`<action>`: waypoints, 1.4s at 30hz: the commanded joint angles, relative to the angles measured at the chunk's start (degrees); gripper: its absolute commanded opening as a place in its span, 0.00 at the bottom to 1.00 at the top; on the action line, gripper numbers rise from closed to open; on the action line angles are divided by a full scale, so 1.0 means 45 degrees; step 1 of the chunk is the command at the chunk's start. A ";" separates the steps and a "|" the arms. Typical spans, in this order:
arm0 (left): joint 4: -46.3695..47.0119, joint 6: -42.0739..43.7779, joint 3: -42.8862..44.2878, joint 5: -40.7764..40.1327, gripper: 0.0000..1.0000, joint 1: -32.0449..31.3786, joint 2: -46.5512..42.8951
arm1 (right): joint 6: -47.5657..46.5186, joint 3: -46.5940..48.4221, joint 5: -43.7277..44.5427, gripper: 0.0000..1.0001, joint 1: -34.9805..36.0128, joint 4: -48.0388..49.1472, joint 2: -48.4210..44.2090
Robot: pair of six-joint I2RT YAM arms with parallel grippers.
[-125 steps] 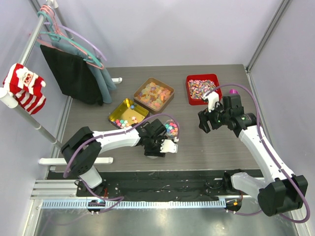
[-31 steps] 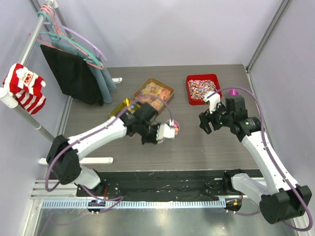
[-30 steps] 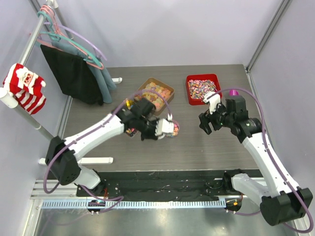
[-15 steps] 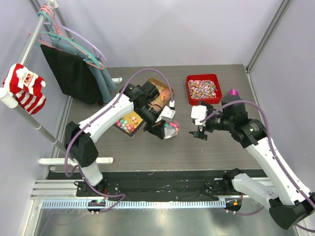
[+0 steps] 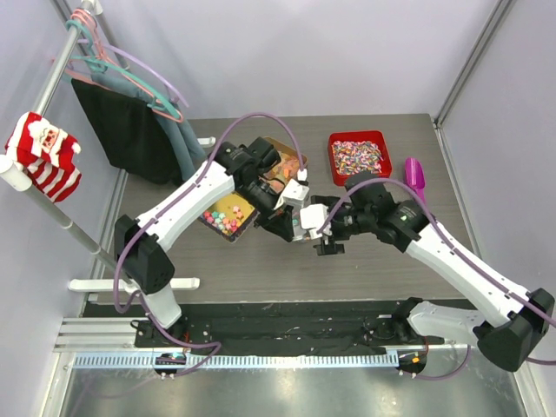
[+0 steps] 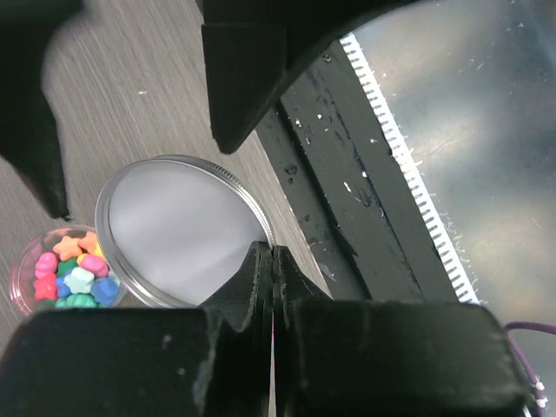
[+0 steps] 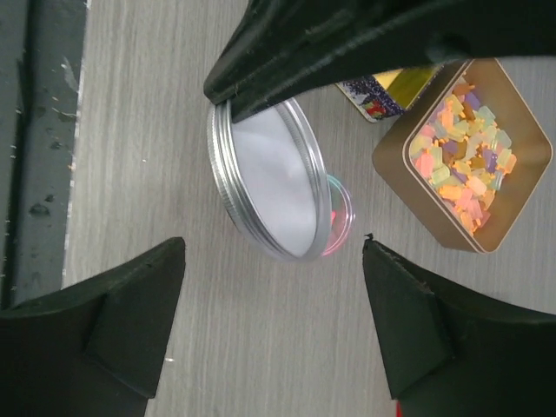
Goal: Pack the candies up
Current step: Pick up the bottle lid at the center of the board.
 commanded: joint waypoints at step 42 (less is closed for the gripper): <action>0.8120 -0.7373 -0.5150 -0.3269 0.83 0.0839 -0.4201 | 0.4745 0.0402 -0.2691 0.04 0.0043 0.2796 0.0690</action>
